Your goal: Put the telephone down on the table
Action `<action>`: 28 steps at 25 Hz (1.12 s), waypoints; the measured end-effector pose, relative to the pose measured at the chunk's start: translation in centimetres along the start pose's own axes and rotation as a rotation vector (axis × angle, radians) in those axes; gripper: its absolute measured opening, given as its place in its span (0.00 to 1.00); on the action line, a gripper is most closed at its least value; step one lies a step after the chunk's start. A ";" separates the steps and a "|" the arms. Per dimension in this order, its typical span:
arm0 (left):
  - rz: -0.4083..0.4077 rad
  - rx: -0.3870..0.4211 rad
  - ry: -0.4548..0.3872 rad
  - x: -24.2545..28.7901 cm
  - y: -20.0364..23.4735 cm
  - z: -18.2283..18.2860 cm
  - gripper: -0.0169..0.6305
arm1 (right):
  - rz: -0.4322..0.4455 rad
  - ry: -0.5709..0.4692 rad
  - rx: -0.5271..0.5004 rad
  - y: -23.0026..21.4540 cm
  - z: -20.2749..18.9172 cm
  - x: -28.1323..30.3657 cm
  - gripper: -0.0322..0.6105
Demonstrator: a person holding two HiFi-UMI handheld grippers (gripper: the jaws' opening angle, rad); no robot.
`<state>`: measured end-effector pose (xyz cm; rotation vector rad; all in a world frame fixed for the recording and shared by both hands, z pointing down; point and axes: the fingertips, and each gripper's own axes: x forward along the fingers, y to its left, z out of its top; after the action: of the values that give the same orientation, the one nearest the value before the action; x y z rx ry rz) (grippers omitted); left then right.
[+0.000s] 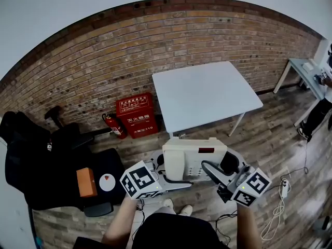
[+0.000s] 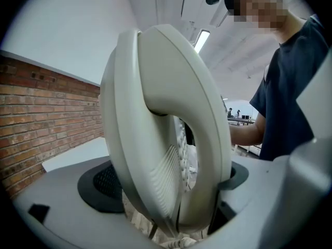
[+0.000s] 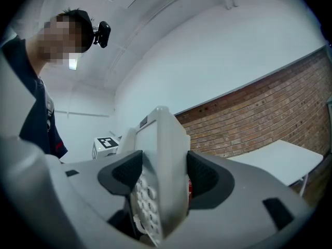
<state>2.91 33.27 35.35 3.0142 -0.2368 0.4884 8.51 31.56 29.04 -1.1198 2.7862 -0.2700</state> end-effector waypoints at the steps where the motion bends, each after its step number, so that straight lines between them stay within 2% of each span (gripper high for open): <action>1: 0.005 0.001 0.003 0.2 -0.1 -0.1 0.81 | 0.004 0.002 0.000 -0.1 -0.1 -0.2 0.47; 15: 0.069 -0.006 0.003 1.0 -0.3 0.1 0.81 | 0.067 0.003 0.008 -0.9 -0.1 -0.5 0.47; 28: 0.085 -0.024 0.014 0.8 3.4 -0.3 0.81 | 0.079 0.016 0.015 -2.9 -0.3 2.7 0.47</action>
<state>3.00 29.87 36.09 2.9864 -0.3680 0.5102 8.50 27.67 29.85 -1.0059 2.8296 -0.2926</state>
